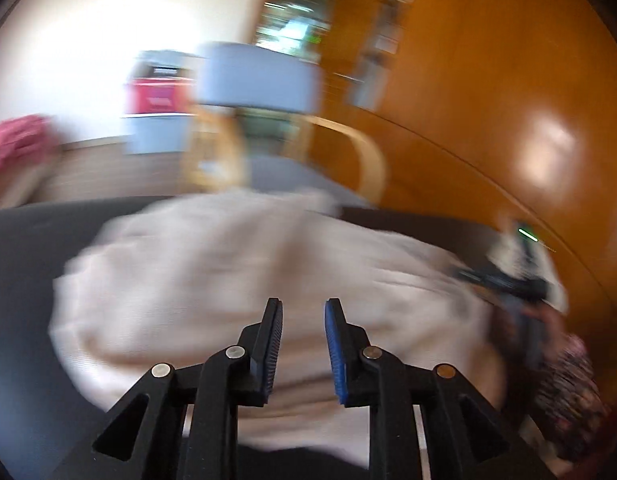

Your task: Fold clothes

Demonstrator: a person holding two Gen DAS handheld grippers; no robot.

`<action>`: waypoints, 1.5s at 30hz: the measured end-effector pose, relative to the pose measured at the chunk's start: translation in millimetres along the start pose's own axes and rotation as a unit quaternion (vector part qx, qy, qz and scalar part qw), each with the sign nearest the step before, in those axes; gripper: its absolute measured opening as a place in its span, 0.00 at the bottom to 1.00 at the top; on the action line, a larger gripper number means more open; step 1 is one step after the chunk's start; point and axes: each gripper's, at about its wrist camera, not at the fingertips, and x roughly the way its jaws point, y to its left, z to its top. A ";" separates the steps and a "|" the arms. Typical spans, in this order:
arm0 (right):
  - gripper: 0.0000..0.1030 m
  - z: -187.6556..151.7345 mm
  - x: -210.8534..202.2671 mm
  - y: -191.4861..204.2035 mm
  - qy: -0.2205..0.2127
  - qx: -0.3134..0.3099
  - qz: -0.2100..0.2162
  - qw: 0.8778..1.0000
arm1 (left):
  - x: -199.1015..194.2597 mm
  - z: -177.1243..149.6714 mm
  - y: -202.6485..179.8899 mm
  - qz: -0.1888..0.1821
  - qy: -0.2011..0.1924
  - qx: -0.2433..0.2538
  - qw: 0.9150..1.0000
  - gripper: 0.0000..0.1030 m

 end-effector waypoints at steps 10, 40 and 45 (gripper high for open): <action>0.92 15.7 -5.2 11.3 0.020 -0.005 0.043 0.999 | 120.9 -17.2 -122.9 -0.062 0.125 0.202 0.970 0.21; 0.38 20.6 19.6 88.3 0.049 -0.095 0.089 0.990 | 41.1 27.3 38.3 0.064 -0.001 0.125 0.990 0.08; 0.42 -6.2 9.6 137.5 0.077 -0.136 0.126 0.980 | 99.9 73.2 88.0 0.193 0.017 0.103 0.976 0.08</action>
